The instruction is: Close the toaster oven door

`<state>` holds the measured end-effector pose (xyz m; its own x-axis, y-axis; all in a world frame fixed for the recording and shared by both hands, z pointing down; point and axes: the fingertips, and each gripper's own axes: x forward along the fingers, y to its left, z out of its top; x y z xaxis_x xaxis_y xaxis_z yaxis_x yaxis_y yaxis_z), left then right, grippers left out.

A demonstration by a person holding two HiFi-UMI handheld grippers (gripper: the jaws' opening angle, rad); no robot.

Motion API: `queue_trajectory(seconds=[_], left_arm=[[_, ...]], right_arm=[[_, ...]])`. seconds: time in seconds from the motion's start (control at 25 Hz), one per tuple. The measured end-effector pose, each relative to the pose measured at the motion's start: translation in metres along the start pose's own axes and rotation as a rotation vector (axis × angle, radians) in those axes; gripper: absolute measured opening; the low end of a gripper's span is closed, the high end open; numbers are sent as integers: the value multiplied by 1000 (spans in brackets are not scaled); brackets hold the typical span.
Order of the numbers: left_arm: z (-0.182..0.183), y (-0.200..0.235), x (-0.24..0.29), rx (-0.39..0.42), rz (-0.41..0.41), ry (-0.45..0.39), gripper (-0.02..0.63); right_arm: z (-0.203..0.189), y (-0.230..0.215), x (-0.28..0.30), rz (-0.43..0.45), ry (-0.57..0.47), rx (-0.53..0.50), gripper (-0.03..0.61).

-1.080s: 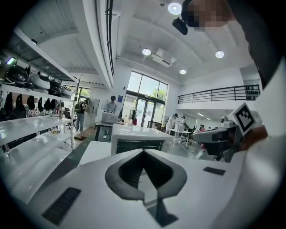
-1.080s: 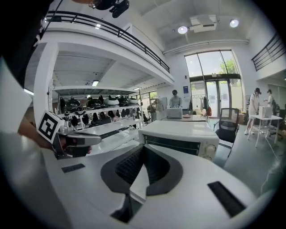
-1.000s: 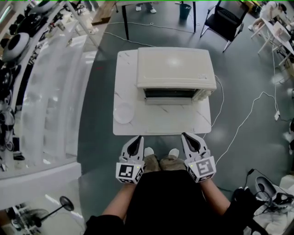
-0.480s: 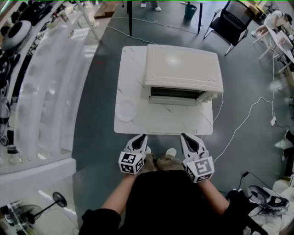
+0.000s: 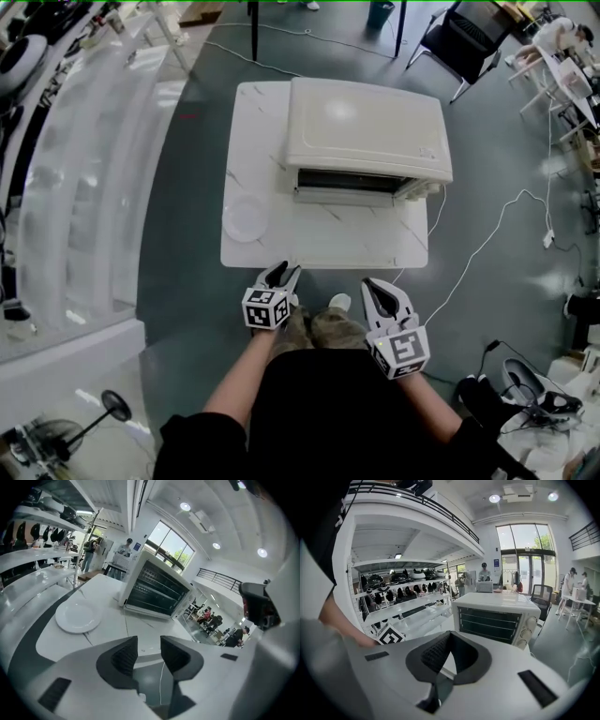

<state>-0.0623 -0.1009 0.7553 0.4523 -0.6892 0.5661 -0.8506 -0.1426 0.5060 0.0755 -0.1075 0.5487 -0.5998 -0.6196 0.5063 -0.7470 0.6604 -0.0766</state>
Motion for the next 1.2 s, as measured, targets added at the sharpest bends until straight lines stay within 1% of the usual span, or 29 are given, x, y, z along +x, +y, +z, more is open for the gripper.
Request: queue_trajectory(seconds=[0.24,0.32,0.44,0.52,0.72,0.88,0.92,1.0,1.08,1.2], left_arm=[[-15,21,18,-154,-17,16,150],[-20,27,25,-195,-24,19,150],[-21,32,33,-260,-42,-18,150],[-22,36,38,-329,-45,-49,150],[-34,40,48,-466,-42,-51,150],[-28,45,49,-615,-44,-129,146],[-27,45,50,-633,-47,-139,142],[-27,44,52,-641,-41,-145,125],[-28,46,52,-664,-42,-160,96],[-33,47,52,-733,-99,-188,89]], right_arm=[[-7,-12,-6,-28,9,-4,20],[-4,-14,-7,-40,16,1,20],[-6,-15,-8,-42,24,1,20],[-6,-17,-8,-45,33,4,20],[-7,-22,-6,-47,40,-3,20],[-8,-21,-1,-25,42,-2,20],[-7,-20,0,-20,43,0,20],[-6,-19,2,-14,45,2,20],[-6,-17,2,-9,46,-1,20],[-11,-15,0,-4,40,-2,20]])
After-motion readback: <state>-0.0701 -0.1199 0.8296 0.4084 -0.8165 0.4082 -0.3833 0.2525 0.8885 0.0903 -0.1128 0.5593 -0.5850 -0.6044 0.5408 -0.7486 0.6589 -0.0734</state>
